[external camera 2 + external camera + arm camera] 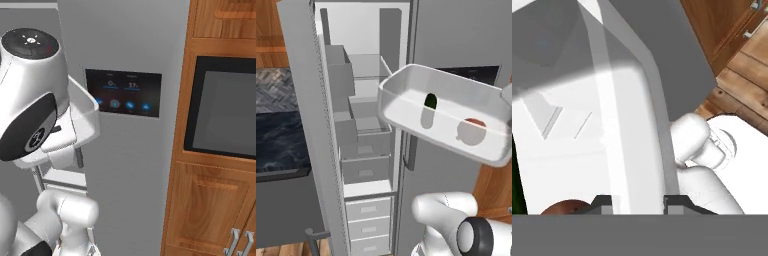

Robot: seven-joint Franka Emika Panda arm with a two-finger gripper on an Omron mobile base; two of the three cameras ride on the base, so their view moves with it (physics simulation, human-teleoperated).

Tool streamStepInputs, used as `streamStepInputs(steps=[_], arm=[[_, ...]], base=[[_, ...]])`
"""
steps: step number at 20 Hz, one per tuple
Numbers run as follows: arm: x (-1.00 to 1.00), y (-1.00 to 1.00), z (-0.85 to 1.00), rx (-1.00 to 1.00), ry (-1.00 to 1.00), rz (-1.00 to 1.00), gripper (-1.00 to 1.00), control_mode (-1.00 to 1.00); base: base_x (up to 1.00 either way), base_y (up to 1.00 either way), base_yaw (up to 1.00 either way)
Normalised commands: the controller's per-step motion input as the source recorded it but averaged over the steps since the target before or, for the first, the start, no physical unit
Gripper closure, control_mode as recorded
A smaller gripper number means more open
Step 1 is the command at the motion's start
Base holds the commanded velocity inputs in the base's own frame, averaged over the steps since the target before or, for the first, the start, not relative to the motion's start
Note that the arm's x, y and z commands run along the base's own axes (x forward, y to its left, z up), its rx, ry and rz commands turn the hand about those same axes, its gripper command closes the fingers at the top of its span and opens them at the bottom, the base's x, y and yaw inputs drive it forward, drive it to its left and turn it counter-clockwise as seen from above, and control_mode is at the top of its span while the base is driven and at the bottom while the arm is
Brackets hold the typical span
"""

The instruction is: Take the onion and cucumber out of the freezer and place them in the tupperware container on the counter. Then put the tupperware containing the vegetables back in the freezer.

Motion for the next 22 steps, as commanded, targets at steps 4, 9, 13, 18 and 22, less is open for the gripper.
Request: streamStepInputs(steps=[4,9,13,18,22], arm=[[0.01,0.6,0.15,0.07,0.0,-0.26,1.0,-1.0],[0.17,0.56,0.06,0.04,0.0,-0.26,1.0,-1.0],[0.38,0.45,0.07,0.02,0.0,-0.22,1.0,-1.0],[0.26,0.34,0.12,0.03,0.0,-0.09,1.0,-1.0],[0.04,0.37,0.04,0.03,0.0,0.0,1.0,-1.0]], base=[[0.0,0.0,0.0],[0.0,0.0,0.0],[0.0,0.0,0.0],[0.0,0.0,0.0],[0.0,0.0,0.0]])
